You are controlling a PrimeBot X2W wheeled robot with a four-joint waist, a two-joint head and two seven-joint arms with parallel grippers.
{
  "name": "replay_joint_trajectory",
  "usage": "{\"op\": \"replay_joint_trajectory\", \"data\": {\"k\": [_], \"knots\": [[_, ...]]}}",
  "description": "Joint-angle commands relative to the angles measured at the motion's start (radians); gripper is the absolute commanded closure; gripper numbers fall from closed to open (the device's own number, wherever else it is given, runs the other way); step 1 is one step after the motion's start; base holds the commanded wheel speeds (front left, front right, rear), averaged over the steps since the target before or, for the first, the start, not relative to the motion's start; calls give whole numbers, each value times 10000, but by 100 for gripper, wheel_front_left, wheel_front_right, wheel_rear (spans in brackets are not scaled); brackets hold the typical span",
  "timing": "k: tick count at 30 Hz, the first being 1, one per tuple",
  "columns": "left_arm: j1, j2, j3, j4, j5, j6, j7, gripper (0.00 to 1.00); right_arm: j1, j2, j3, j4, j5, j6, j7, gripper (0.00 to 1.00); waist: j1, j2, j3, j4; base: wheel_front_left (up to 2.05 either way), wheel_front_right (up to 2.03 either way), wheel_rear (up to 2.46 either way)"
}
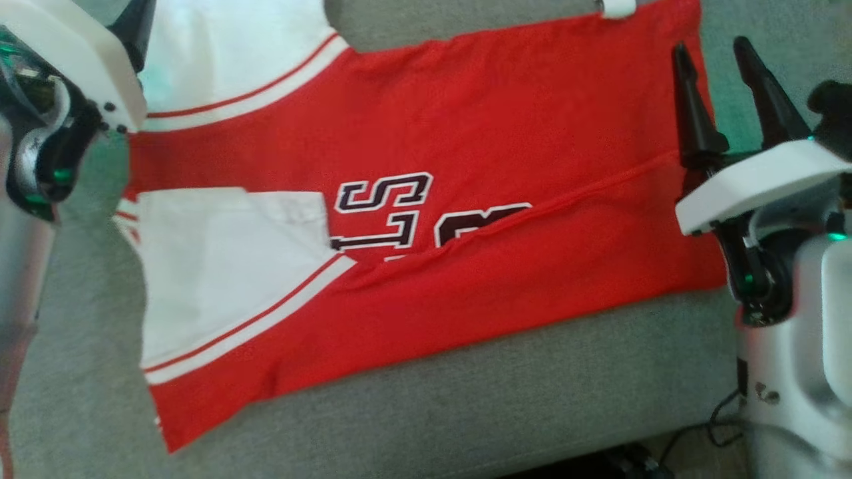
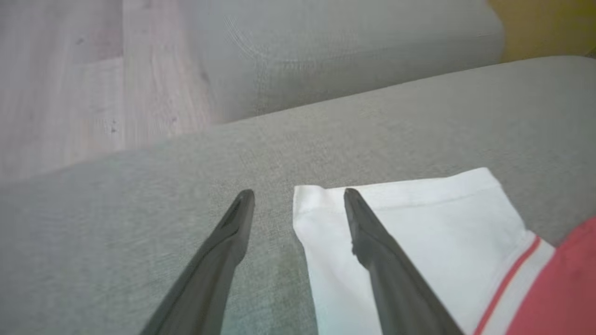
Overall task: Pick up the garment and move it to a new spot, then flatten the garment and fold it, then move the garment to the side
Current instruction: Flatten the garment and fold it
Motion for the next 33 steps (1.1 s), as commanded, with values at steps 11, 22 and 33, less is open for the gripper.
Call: {"op": "replay_joint_trajectory", "data": {"k": [11, 22, 33], "knots": [[-521, 532, -139, 366, 177, -255, 460, 0, -562, -60, 456, 147, 77, 69, -336, 0, -4, 0, 555, -454, 0, 0, 0], [-759, -88, -907, -58, 909, -468, -745, 100, -1997, -214, 112, 1706, -1064, 69, 471, 0, -4, 0, 416, 236, 0, 0, 0], [-697, -732, -1001, -830, 683, -591, -1943, 100, -3265, -819, -897, 3571, -1456, 69, 1837, 0, -4, 0, 320, 1112, 0, 0, 0]]}}
